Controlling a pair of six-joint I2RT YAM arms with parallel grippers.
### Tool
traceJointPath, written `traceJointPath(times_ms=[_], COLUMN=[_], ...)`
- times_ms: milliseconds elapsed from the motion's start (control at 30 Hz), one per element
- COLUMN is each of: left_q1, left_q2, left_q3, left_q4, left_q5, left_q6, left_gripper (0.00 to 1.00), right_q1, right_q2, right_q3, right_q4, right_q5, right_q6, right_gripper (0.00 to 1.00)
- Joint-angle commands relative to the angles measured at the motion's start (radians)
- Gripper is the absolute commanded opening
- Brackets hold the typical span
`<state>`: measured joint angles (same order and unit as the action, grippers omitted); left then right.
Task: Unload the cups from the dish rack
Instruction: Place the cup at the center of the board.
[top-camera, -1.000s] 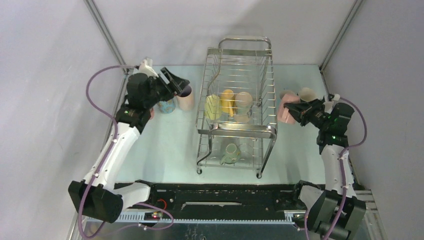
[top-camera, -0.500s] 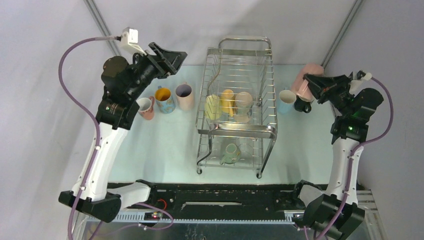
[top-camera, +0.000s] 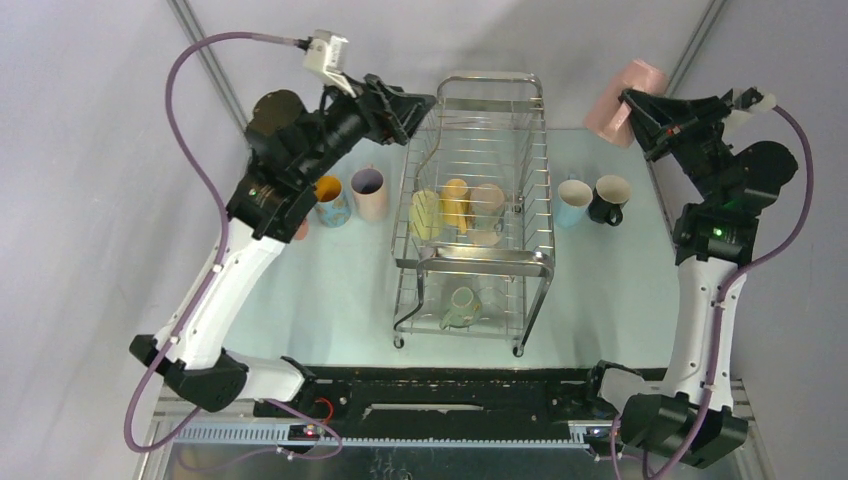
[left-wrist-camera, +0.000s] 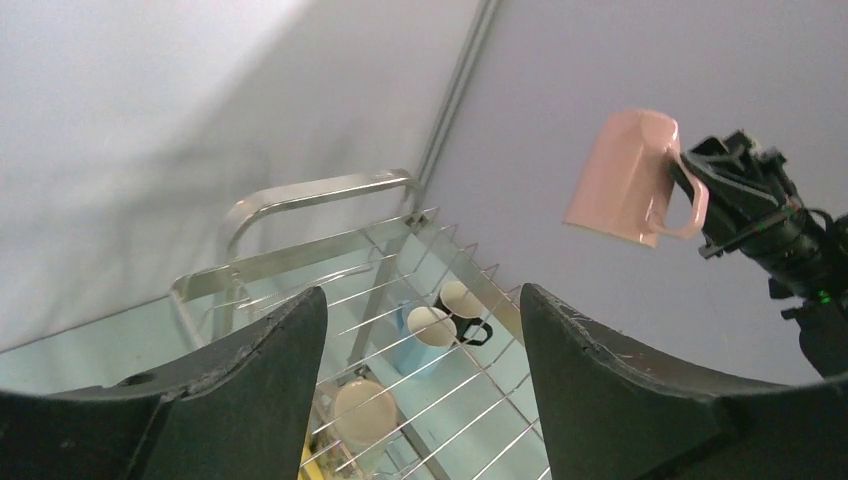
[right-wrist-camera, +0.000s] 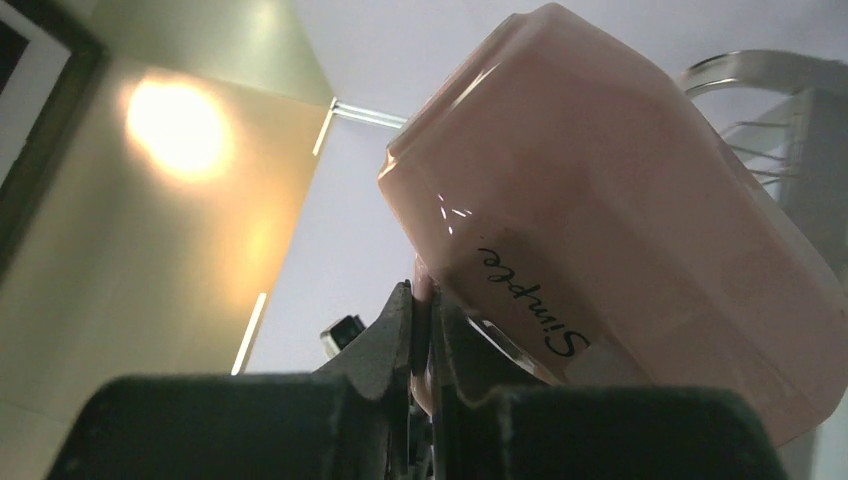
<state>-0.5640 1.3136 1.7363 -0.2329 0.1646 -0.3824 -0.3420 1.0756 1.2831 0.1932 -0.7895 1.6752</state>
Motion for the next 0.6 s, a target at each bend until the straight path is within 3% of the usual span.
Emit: traceJointPath(times_ms=[0,267,567], left_q1=[-0.078,-0.177,-0.205], left_q2=[0.046,0.097,0.088], left_q3=[0.056,0.046,-0.096], left_q4=[0.086,0.163,0.372], left_q5=[-0.03,-0.093,-0.152], left_q6=[0.118,0.277,0.367], left_gripper=[0.77,0.78,0.79], right_q1=[0.076,0.249,0.432], right_q2=[0.016,0.077,0.111], right_q3=[0.115,0.25,0.293], right_q4=[0.074,0.037,0.039], right_q5=[0.096,0.192,0.316], right_q6=[0.049,0.047,0.049], right_gripper=[0.0,0.0,0.0])
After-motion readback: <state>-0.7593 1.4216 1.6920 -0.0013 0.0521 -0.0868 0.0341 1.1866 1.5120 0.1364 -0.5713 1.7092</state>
